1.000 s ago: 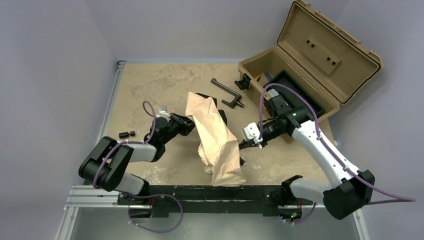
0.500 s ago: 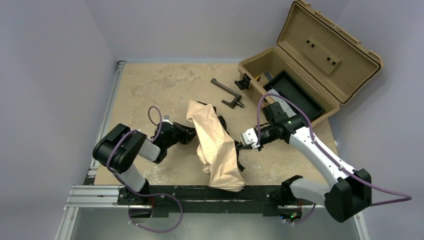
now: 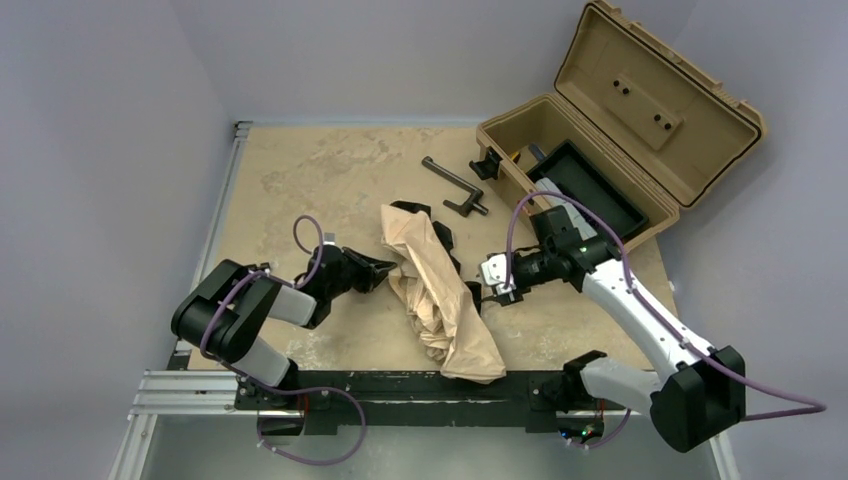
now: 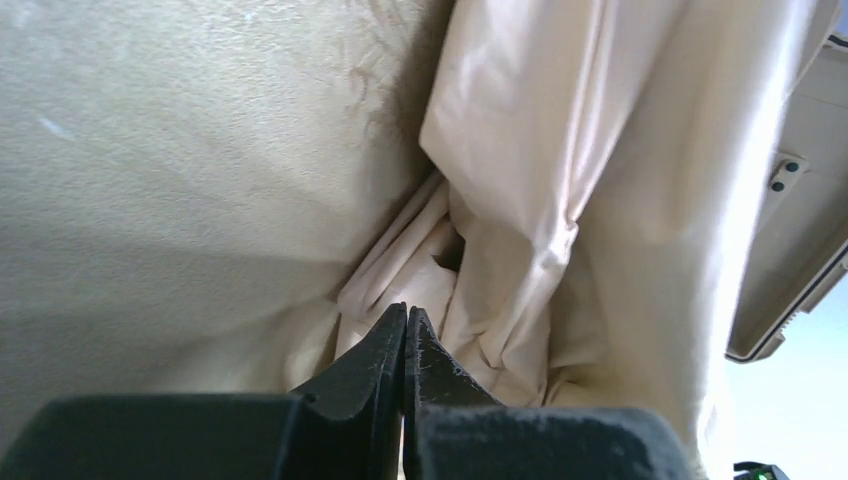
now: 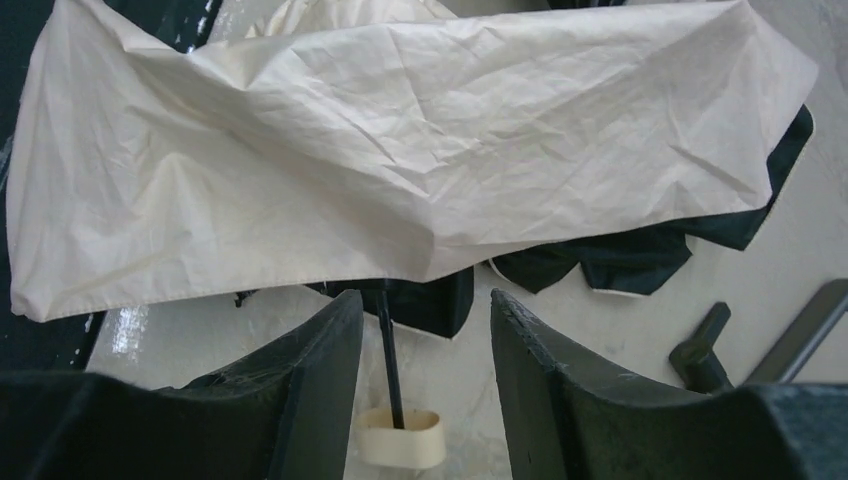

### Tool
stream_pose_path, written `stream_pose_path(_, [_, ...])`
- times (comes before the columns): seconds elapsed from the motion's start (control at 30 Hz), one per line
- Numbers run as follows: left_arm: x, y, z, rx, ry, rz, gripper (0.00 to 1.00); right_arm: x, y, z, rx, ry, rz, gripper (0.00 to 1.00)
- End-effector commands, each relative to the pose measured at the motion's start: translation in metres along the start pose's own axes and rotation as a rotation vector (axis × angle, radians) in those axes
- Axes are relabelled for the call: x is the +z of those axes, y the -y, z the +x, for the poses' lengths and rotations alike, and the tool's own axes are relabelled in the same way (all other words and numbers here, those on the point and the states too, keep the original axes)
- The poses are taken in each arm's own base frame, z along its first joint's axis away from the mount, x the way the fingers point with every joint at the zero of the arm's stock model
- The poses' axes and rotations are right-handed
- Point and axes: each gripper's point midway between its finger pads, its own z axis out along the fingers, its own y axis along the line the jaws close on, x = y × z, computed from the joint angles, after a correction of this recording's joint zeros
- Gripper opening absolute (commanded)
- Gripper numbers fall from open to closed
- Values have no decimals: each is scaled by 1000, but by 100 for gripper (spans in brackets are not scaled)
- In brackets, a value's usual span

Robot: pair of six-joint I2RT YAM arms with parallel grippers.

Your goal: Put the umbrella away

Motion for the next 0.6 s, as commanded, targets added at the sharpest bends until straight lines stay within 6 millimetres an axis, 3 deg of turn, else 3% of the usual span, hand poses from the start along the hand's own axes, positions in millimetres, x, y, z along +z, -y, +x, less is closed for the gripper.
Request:
stream_pose_path(0.0, [3,5,-6,40,19,5,0,-30,19,-12,-12,-65,75,50])
stream_pose_path(0.07, [3,3,-5,45,11,2,0,-38,23,-27,0,-49,78,56])
stream_pose_path(0.17, [4,0,-5,45,9,-1,0,-36,48,-56,33,22,110,68])
stream_pose_path(0.27, [3,-1,-4,52,5,-7,0,-13,75,-69,-3,7,93,79])
stream_pose_path(0.4, [0,-8,-6,55,22,-30,0,24,127,-76,-34,-30,90,85])
stream_pose_path(0.57, [-11,-23,-12,61,72,-101,0,76,164,-56,-56,-119,51,91])
